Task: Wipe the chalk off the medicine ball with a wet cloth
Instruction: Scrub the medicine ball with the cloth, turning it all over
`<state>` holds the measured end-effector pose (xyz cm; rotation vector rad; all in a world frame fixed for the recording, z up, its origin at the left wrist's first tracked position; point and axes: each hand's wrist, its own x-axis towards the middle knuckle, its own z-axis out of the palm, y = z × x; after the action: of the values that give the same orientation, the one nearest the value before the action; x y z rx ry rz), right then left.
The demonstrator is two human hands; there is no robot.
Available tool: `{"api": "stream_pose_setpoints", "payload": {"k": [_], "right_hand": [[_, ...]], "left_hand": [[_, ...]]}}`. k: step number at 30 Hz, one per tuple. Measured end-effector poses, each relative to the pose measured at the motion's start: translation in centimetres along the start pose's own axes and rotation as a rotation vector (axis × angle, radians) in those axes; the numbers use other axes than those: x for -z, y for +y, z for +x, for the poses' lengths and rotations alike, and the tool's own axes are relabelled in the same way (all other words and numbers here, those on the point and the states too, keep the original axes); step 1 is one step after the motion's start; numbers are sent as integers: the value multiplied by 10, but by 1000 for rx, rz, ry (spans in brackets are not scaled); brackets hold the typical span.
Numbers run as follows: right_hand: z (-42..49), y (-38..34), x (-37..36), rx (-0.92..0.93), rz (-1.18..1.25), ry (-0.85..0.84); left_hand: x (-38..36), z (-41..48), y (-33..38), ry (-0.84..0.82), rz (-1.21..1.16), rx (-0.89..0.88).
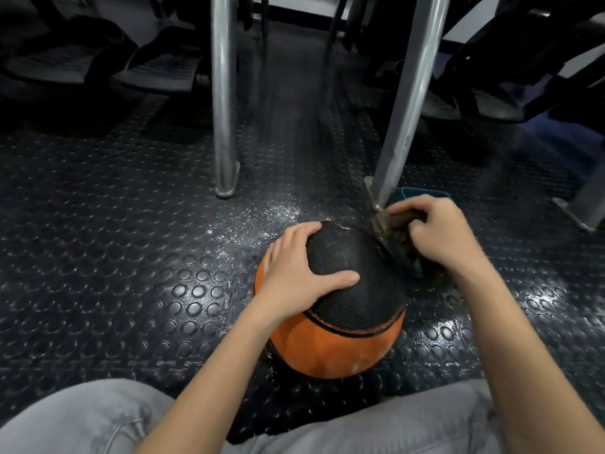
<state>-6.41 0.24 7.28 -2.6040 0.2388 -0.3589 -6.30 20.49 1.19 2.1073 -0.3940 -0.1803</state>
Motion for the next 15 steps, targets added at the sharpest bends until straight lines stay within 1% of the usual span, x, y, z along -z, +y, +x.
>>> {"api": "stream_pose_setpoints", "payload": {"k": [1,2,3,4,5,6,8,9,10,11,13,15], "right_hand": [[-3,-7,3,28,141,10],[-7,-16,6,73,275,-38],[-10,-24,7,110,372,-150],[-12,-30,4,136,374,-281],[-13,-30,-1,136,336,-370],[-10,-23,-7,112,243,-359],[-3,-7,-10,23,-40,-227],[-2,0,-8,-21,-101,-153],[-2,3,-5,-49,-51,-112],[-2,2,-3,-51,72,-99],[-7,-7,-1,-32,263,-117],[-10,-11,-5,26,229,-215]], "left_hand": [[1,0,-1,6,4,1],[2,0,-2,12,9,0],[3,0,-2,20,11,2],[3,1,-3,28,3,1],[4,1,-3,29,-10,1],[5,2,-3,28,-22,-1],[6,3,-4,23,-33,3],[7,3,-5,18,-45,2],[7,4,-8,21,-65,-6],[8,4,-10,28,-90,-24],[12,5,-14,36,-97,-83],[18,8,-20,51,-53,-142]]}}
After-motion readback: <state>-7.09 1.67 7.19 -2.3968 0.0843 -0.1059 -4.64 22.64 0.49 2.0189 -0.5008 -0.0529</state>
